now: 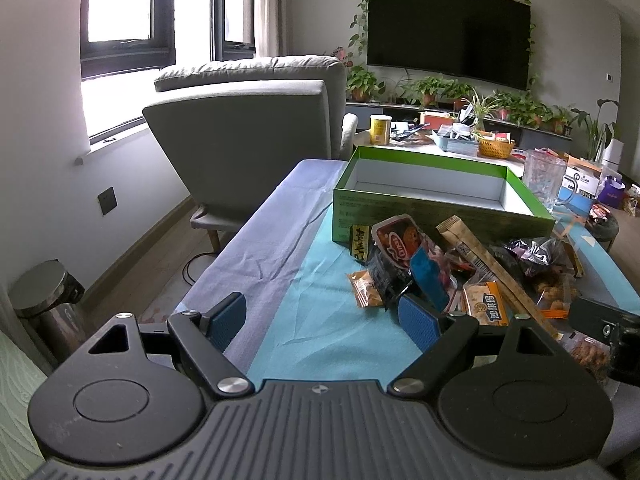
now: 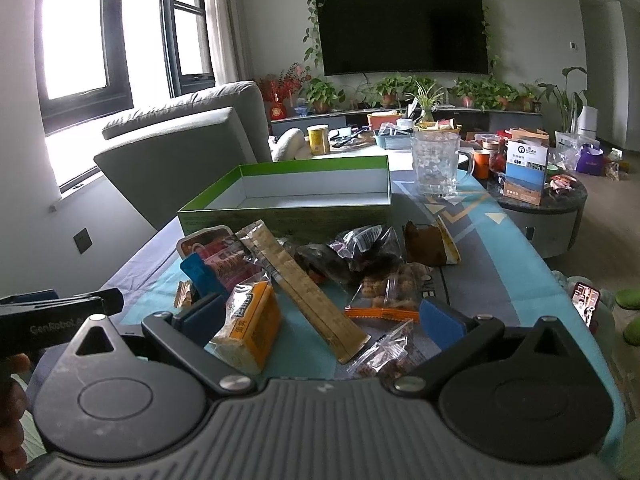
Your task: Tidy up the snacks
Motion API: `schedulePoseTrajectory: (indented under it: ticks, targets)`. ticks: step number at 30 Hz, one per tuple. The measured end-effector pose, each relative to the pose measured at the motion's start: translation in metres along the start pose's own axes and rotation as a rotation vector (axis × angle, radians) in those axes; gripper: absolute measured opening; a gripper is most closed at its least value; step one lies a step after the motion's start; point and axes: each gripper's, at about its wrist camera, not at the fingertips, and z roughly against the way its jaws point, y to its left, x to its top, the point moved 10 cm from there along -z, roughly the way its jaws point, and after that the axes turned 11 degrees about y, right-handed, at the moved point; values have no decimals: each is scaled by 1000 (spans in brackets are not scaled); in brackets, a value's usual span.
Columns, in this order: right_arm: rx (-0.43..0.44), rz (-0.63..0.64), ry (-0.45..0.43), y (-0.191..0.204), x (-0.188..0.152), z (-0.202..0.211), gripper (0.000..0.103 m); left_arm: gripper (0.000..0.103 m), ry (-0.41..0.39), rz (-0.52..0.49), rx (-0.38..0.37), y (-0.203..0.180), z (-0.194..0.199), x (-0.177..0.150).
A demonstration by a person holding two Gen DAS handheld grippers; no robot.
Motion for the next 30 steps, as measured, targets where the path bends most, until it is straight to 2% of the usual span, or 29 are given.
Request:
schedulePoseTrajectory:
  ticks: [30]
  targets:
    - [0, 3, 0, 0, -1, 0, 55, 81, -7, -29, -31, -9, 0, -1]
